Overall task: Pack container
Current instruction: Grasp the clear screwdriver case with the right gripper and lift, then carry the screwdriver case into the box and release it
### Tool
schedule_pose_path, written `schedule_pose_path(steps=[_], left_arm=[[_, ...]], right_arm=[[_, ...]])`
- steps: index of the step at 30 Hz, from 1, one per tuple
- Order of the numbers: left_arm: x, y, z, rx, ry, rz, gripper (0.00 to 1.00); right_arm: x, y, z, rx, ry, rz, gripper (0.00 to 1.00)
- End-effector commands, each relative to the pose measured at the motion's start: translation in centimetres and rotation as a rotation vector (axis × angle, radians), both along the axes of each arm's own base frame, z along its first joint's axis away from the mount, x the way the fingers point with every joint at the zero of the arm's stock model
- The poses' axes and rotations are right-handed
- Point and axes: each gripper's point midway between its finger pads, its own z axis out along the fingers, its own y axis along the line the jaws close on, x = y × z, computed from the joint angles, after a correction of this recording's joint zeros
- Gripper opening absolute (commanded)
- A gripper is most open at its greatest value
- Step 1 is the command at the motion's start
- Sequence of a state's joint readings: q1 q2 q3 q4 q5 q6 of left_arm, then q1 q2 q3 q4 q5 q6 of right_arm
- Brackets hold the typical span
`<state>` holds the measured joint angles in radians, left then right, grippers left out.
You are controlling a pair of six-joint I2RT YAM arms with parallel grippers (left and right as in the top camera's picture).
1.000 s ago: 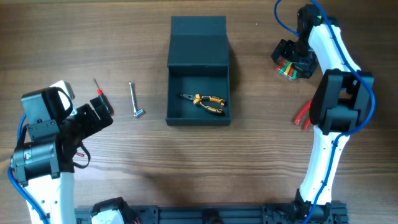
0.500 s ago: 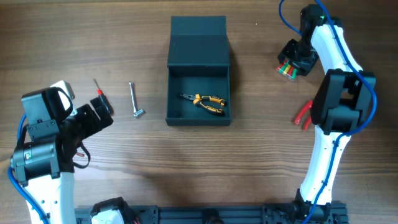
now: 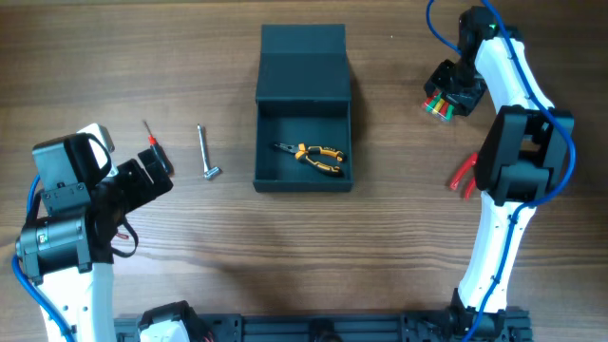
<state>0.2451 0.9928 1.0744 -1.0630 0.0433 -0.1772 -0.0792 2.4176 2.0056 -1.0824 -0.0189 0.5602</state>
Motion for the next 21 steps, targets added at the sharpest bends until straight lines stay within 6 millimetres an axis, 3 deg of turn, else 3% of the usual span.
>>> schedule_pose_path(steps=[1, 3, 8, 11, 16, 21], left_arm=[[0.1, -0.1, 1.0, 0.004, -0.032, -0.015, 1.00], [0.1, -0.1, 1.0, 0.004, -0.032, -0.015, 1.00], [0.1, 0.0, 1.1, 0.005, -0.033, -0.015, 1.00], [0.1, 0.0, 1.1, 0.013, -0.032, -0.027, 1.00], [0.1, 0.0, 1.1, 0.020, -0.031, -0.037, 1.00], [0.1, 0.0, 1.1, 0.020, -0.031, -0.037, 1.00]], right_arm=[[-0.5, 0.2, -1.6, 0.012, 0.035, -0.015, 0.10], [-0.6, 0.2, -1.6, 0.013, 0.041, -0.014, 0.04], [-0.9, 0.2, -0.6, 0.007, 0.042, 0.023, 0.04], [-0.4, 0.2, 1.5, -0.001, -0.004, 0.067, 0.04], [0.8, 0.5, 8.3, -0.042, -0.160, 0.210, 0.04], [0.7, 4.0, 16.2, -0.132, -0.324, 0.581, 0.04]])
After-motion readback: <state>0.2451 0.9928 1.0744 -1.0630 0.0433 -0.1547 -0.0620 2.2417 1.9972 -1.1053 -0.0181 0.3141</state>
